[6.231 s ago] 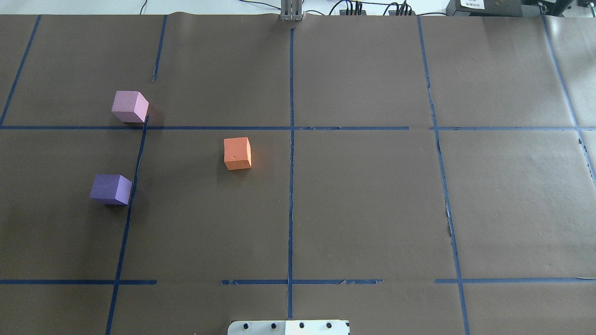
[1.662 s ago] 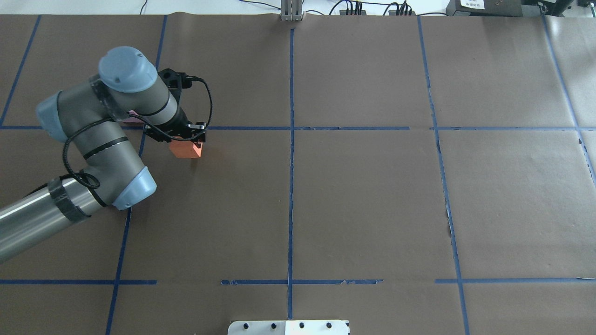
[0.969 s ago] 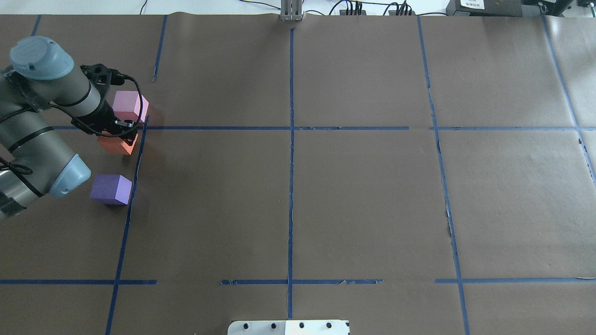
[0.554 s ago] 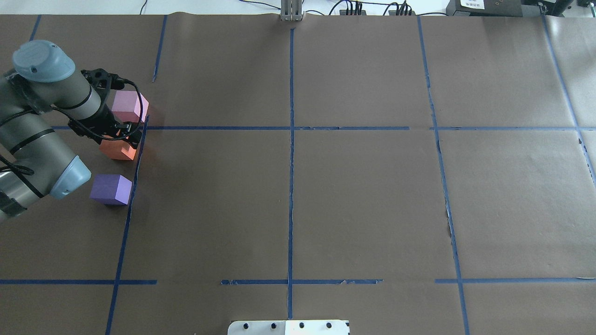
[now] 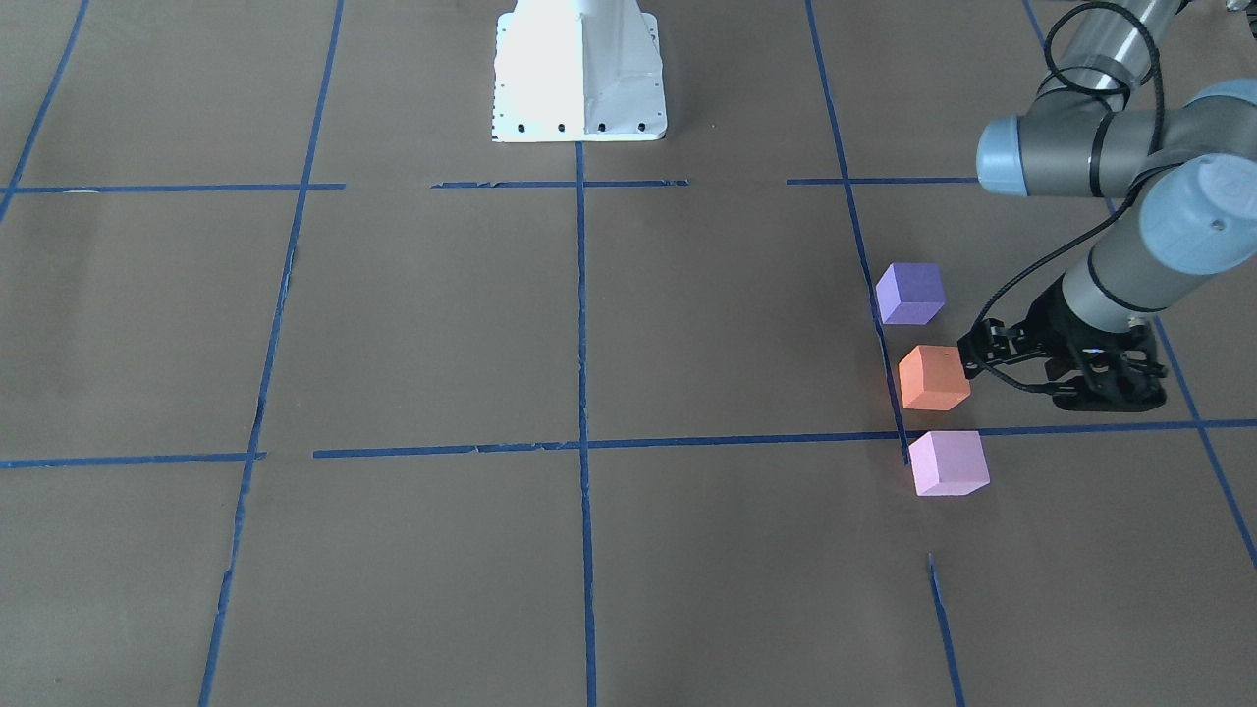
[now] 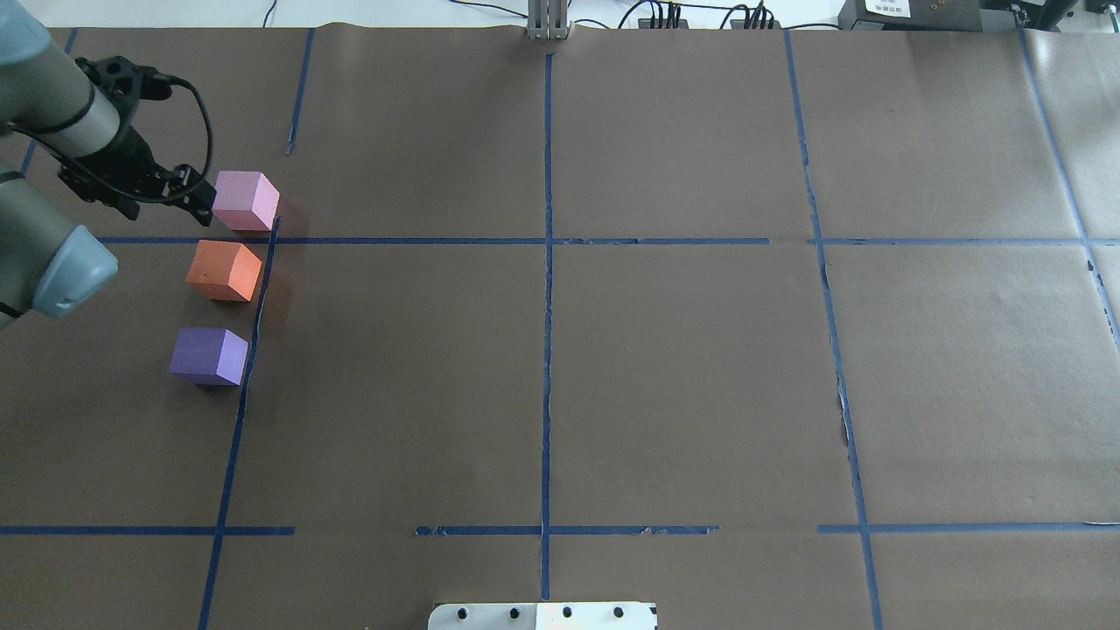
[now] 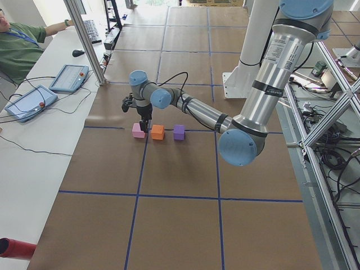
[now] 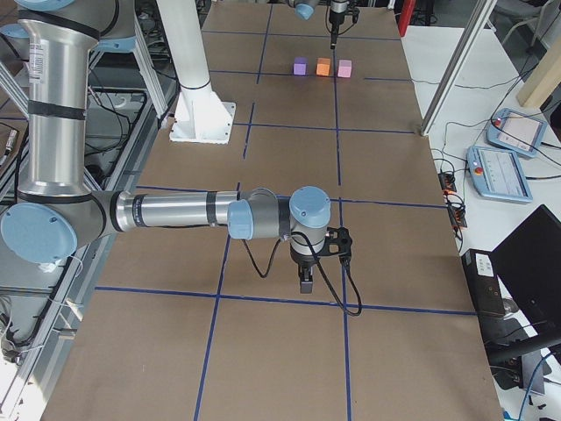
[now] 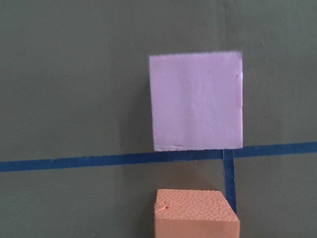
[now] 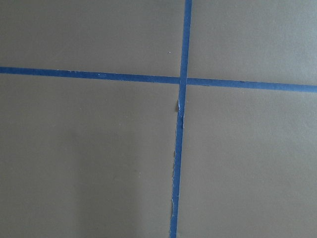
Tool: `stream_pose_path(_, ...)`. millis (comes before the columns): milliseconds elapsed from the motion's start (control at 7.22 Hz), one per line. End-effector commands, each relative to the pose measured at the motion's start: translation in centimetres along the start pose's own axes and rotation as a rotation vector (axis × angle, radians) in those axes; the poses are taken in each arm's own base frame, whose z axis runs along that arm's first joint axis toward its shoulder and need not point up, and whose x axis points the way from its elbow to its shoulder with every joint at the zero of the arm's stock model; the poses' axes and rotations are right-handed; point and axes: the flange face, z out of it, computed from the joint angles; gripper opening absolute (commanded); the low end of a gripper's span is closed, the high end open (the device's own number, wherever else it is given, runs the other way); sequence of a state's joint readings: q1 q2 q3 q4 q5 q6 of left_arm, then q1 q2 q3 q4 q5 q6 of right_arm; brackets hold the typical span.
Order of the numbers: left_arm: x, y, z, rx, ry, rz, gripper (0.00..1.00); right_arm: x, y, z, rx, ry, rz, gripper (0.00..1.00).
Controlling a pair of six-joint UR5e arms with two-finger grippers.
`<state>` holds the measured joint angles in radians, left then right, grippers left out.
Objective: Arrange blocks in a line
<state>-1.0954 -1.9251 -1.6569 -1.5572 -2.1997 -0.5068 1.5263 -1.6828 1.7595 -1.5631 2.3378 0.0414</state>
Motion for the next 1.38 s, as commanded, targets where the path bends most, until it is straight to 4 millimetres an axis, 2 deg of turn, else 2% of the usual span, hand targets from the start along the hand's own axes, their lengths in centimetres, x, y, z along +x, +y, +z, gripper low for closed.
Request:
stream_pose_path(0, -11.2, 1.6, -5.2, 0.027, -0.025, 0.186, 1.0, 0.0, 0.0, 0.0, 0.0, 0.0, 0.0, 1.0)
stream_pose_path(138, -19.3, 4.2, -6.0, 0.024, -0.034, 0.146, 1.0, 0.0, 0.0, 0.0, 0.0, 0.0, 0.0, 1.0)
stream_pose_path(277, -25.6, 6.4, -6.8, 0.024, -0.049, 0.151, 1.0, 0.0, 0.0, 0.0, 0.0, 0.0, 0.0, 1.0)
stream_pose_path(415, -29.6, 7.9, -5.8, -0.007, -0.052, 0.233, 1.0, 0.0, 0.0, 0.0, 0.0, 0.0, 0.0, 1.0)
stream_pose_path(554, -31.3, 8.9, -5.2, -0.022, -0.046, 0.216, 1.0, 0.0, 0.0, 0.0, 0.0, 0.0, 0.0, 1.0)
stream_pose_path(969, -32.2, 9.2, -4.8, -0.023, -0.027, 0.144, 1.0, 0.0, 0.0, 0.0, 0.0, 0.0, 0.0, 1.0)
stream_pose_path(1108, -33.2, 9.9, -3.4, -0.043, 0.027, 0.114, 1.0, 0.0, 0.0, 0.0, 0.0, 0.0, 0.0, 1.0)
stream_pose_path(1246, -33.3, 10.1, -2.8, -0.047, 0.078, 0.094, 1.0, 0.0, 0.0, 0.0, 0.0, 0.0, 0.0, 1.0)
